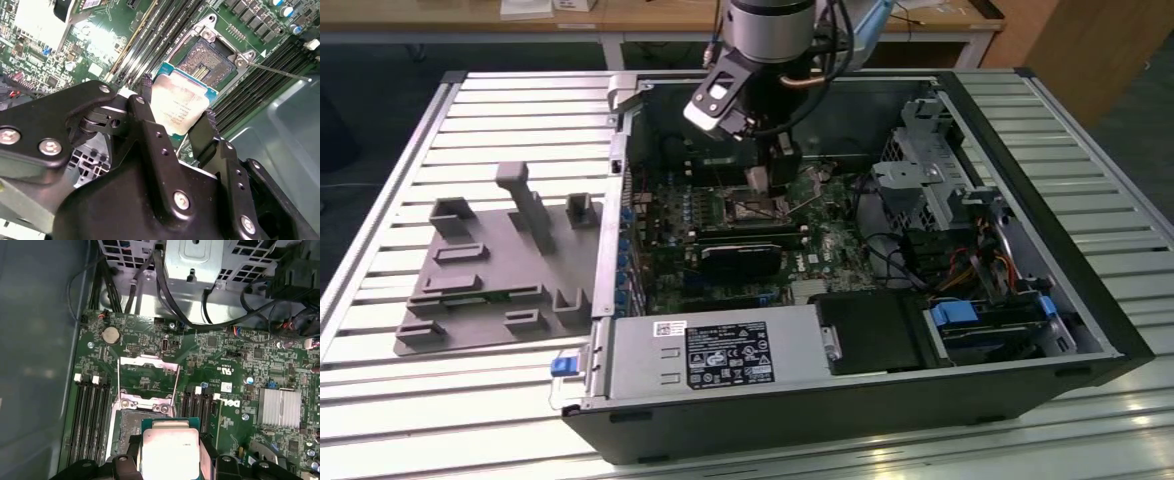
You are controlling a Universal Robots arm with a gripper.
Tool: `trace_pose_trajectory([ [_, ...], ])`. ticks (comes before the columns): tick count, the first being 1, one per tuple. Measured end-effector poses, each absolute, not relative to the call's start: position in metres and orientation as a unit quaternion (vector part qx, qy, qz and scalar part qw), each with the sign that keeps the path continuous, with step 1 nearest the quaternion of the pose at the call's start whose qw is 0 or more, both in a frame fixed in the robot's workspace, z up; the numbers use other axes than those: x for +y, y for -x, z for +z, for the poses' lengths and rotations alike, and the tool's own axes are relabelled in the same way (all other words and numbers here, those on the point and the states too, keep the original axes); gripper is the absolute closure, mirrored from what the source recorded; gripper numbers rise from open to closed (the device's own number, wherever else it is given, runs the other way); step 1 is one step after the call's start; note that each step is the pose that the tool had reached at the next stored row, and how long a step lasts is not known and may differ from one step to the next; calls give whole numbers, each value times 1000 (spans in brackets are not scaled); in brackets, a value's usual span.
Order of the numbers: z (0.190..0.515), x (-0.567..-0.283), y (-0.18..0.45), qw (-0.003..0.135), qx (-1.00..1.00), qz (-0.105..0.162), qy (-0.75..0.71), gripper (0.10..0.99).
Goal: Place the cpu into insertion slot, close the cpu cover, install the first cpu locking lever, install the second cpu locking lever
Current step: 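Place the cpu into insertion slot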
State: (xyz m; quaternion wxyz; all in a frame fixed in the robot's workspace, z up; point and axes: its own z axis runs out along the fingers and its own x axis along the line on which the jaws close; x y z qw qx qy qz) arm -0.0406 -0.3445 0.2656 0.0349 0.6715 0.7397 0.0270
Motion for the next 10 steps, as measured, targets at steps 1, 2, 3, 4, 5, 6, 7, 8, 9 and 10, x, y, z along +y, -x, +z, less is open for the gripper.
trace_pose_trajectory([
  [1, 264, -344, 41, 36, 740, 26, -671, 545],
  [2, 263, -343, 41, 38, 740, 24, -671, 545],
  [3, 262, -342, 41, 39, 740, 22, -671, 545],
  [4, 261, -341, 41, 41, 740, 20, -671, 545],
  [5, 260, -341, 41, 43, 740, 18, -671, 545],
  [6, 258, -340, 41, 46, 740, 15, -671, 545],
  [7, 258, -339, 41, 48, 740, 12, -671, 545],
  [8, 257, -339, 42, 51, 740, 9, -670, 545],
  [9, 255, -338, 42, 53, 740, 7, -670, 545],
  [10, 254, -338, 42, 54, 740, 6, -670, 545],
])
